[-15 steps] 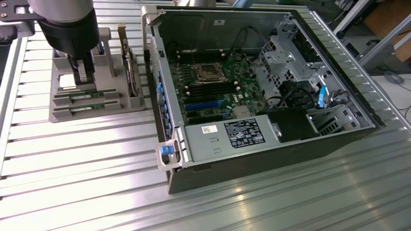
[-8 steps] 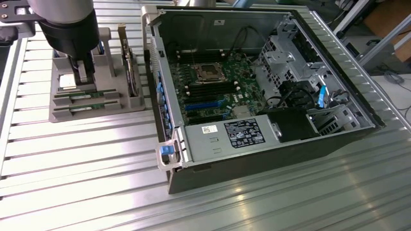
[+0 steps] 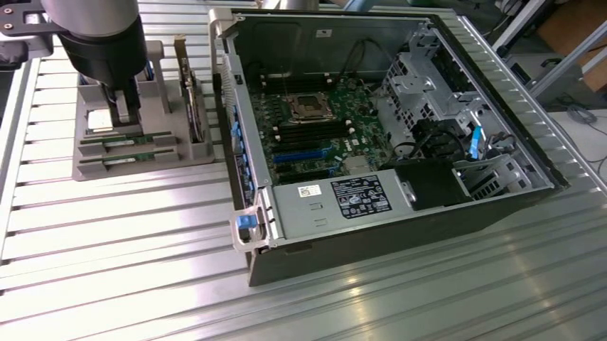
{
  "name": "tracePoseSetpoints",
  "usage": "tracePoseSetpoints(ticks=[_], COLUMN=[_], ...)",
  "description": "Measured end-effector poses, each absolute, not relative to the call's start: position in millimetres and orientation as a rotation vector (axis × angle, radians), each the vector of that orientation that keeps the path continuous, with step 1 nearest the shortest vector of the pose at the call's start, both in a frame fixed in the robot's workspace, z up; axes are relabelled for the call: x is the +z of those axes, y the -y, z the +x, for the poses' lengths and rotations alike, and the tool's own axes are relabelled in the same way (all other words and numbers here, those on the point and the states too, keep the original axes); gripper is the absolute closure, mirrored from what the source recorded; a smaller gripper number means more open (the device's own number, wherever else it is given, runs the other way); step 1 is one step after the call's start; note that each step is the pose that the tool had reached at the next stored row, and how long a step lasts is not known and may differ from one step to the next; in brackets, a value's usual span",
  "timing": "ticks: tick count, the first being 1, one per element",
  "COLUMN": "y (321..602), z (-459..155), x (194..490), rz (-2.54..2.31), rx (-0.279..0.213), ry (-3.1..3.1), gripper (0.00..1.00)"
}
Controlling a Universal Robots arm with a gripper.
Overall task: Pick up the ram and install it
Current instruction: 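Pick up the ram and move it above insertion slot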
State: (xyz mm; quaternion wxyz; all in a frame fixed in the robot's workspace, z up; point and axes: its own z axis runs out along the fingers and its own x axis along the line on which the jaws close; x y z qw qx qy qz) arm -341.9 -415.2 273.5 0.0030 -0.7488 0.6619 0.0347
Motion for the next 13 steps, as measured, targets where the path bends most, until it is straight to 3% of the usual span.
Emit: tracePoseSetpoints(ticks=[13], y=[415.2], z=[-341.9], x=[269.5], rz=[-2.341], rx=[0.121], ry=[-2.069], gripper=[0.64])
